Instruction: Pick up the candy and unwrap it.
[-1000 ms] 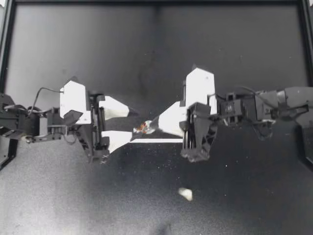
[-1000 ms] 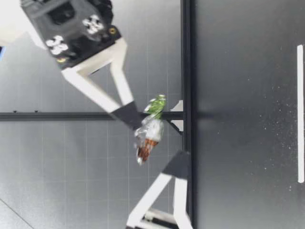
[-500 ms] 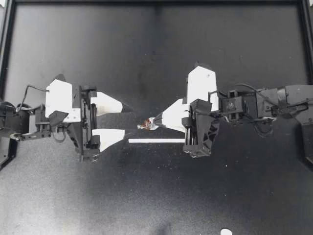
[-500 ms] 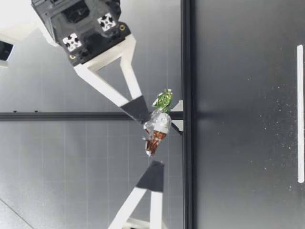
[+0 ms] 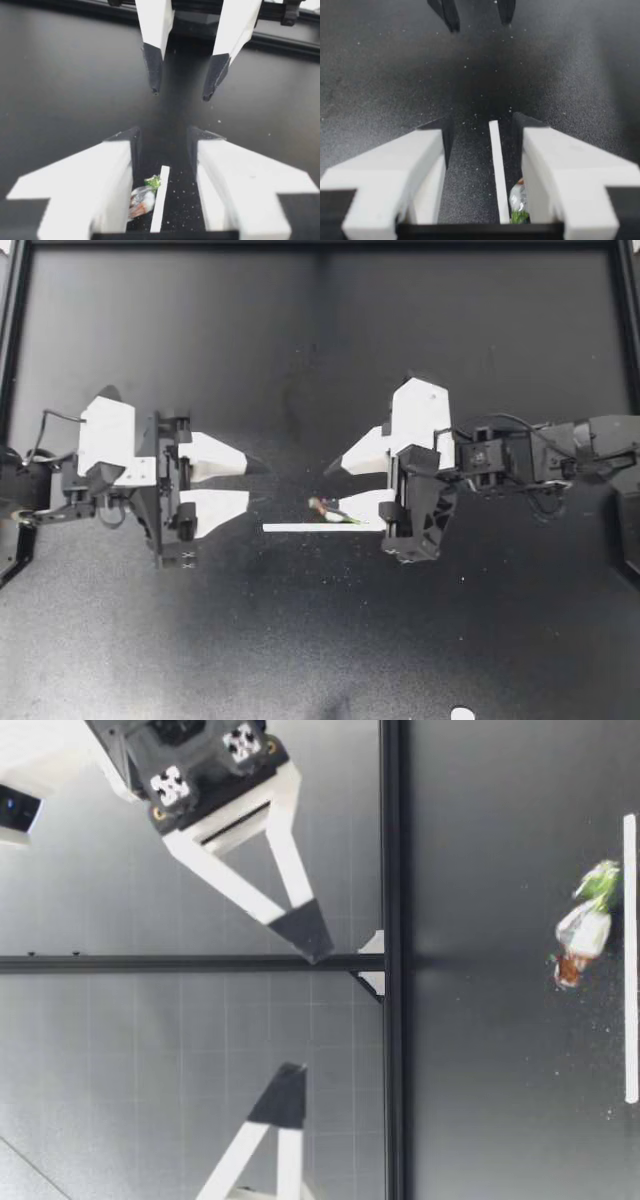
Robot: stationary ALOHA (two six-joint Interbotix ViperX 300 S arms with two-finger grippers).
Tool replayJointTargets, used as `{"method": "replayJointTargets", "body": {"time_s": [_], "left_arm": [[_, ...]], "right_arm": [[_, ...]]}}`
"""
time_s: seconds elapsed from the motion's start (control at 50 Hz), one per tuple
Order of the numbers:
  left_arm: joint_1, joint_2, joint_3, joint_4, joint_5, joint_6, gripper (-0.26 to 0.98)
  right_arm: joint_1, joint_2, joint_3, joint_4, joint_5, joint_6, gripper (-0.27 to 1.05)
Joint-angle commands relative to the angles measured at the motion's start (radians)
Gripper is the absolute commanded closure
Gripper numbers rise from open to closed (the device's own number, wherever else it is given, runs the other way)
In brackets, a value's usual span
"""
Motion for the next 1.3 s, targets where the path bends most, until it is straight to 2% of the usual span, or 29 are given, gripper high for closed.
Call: {"method": "replayJointTargets", "body": {"time_s": [0.0,0.48,1.28], "left_arm": [[0.002,-0.026,-0.006,0.002,-0.006,0.002,0.45],[0.0,-0.112,-0.02,0.003,-0.006,0.089,0.45],[0.002,-0.21,-0.011,0.003,-0.011,0.091,0.45]], "right_arm": [[-0.008,-0.048,0.006,-0.002,-0.029,0.002,0.31],[-0.006,-0.209,0.201,-0.002,-0.399,-0.009,0.31],[-0.008,-0.262,0.252,-0.002,-0.558,-0.011,0.31]]}}
